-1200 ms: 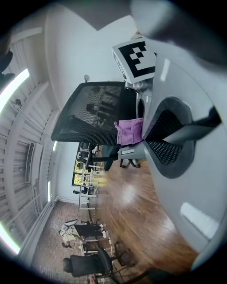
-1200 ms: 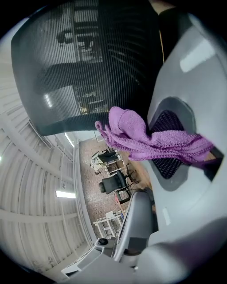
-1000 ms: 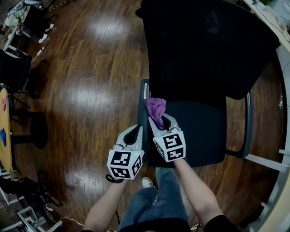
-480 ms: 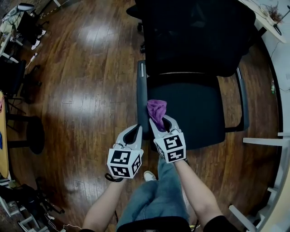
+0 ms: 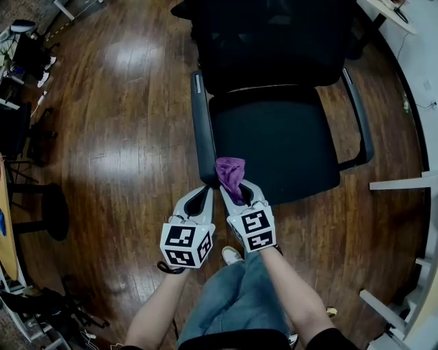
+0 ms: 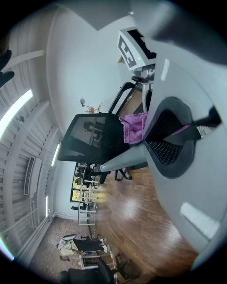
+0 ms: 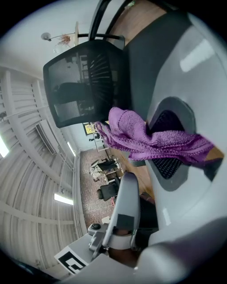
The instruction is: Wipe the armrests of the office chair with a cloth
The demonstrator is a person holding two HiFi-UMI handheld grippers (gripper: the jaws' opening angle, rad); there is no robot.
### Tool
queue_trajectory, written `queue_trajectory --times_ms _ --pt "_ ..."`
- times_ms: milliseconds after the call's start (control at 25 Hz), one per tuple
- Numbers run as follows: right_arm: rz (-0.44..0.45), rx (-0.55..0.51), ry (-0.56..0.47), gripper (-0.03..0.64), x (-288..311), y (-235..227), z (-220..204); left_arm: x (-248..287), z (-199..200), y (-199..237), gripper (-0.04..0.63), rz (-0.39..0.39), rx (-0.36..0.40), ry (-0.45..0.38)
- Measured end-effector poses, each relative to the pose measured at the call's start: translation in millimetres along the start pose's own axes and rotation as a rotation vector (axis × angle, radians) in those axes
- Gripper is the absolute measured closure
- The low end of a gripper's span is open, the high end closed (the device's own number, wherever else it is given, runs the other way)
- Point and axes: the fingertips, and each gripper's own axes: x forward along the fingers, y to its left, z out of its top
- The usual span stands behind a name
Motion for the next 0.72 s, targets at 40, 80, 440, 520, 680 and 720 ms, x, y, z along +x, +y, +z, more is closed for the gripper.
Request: queue_trajectory --times_ms 40,80,440,520,680,720 --pt "0.0 0.005 0.001 0.522 -0.2 1.3 -5.9 -0.9 -4.1 -1.0 0.591 -0.001 0.001 0.001" --pt "-0.001 0.01 0.001 0.522 0.3 2.3 -11.0 -1.5 -8.0 -1.1 0.591 -0.002 0.0 -0.001" --pt "-0.006 0.043 0.042 0.522 18.3 -3.0 -71.3 6.2 -49.0 6.5 0.591 0.008 -0.009 0.007" --pt "0.001 0.049 0.056 0.522 24.1 -1.1 -82.2 7.6 -53.7 11.2 0.591 0.013 -0.013 -0.002" --pt "0.004 0.056 0.081 0.522 30.6 -3.4 -103.4 13.9 -68.6 15.7 0.591 0.019 -0.022 0.001" --pt "0.002 0.058 0.087 0.522 30.9 -4.1 -107.8 14.2 -72.6 15.8 0.591 0.018 -0.024 0.005"
